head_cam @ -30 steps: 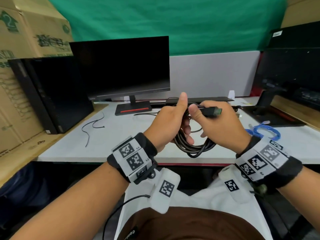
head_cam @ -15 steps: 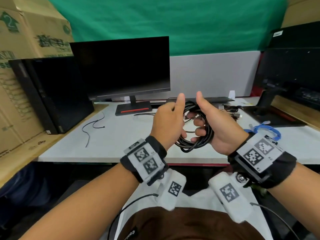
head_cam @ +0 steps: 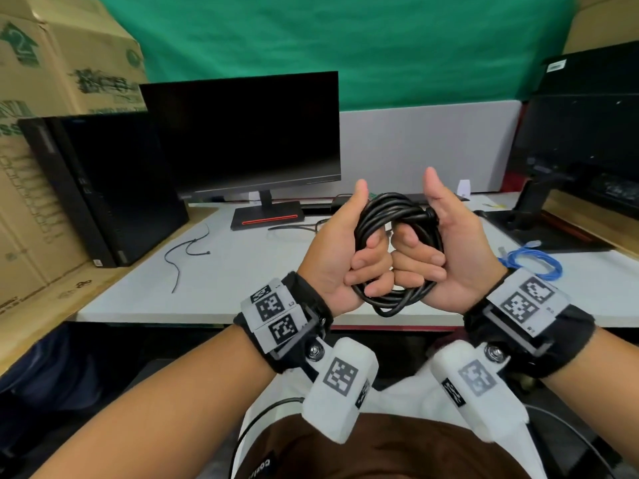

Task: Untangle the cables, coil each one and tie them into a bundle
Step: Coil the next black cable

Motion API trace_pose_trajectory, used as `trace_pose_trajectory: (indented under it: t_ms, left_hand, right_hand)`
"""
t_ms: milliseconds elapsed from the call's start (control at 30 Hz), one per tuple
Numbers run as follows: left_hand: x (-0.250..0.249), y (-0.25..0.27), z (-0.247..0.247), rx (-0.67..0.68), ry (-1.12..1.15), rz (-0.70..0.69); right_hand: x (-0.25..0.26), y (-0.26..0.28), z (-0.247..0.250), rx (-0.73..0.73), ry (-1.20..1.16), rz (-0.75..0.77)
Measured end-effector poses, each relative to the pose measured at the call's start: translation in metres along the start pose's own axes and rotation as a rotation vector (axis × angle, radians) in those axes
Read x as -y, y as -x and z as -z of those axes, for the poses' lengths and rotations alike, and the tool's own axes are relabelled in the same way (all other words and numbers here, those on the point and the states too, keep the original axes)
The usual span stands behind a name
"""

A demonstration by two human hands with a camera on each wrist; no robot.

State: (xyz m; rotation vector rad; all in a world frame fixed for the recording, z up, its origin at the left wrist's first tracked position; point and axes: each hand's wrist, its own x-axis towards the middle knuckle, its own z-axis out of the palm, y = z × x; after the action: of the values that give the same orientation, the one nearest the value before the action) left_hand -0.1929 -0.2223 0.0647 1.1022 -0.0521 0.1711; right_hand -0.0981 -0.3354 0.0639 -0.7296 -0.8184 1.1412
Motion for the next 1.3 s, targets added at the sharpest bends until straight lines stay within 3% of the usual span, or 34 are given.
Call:
trace_pose_trajectory:
  t_ms: [167,267,333,533,867,967,1067,1133,1200,1300]
  left_hand:
    - [0.009,-0.016,0.007,-0.505,-0.562,-0.342]
    - [0.015,-0.018,0.015,-0.585,-0.741,-0.409]
    - [0.016,-0.019,0.018,-0.581,-0.679,-0.35]
    - [0.013,-0.015,0.01,-0.503,-0.096,-0.139]
    - [0.014,-0.007,0.015,-0.241,0.136,-0.024]
    - [0.013,-0.013,0.017,-0.272,0.018,-0.054]
    - [0.012,-0.019,0.027,-0.388,-0.56,-0.12]
    - [0.012,-0.02,0.037,-0.386,-0.908,-0.152]
    - [0.017,-0.022,0.048,-0.356,-1.003,-0.136]
    - [0.027,-0.029,0.059,-0.368,-0.973,-0.065]
  right_hand:
    - [-0.006,-0.01,0.0,-0.473,0.217,0.085]
    - [-0.011,-0.015,0.002,-0.753,0.254,0.138]
    - [-0.012,-0.015,0.005,-0.827,0.247,0.136]
    - [-0.016,-0.015,0.008,-0.795,0.162,0.175]
    - [-0.014,-0.014,0.005,-0.626,0.027,0.151]
    - [-0.014,-0.015,0.01,-0.626,0.028,0.152]
    - [-0.011,-0.015,0.018,-0.665,0.048,0.175]
    - [-0.008,-0.016,0.026,-0.691,0.057,0.185]
    - [-0.008,-0.016,0.035,-0.712,0.088,0.152]
    - [-0.014,-0.018,0.049,-0.73,0.164,0.068]
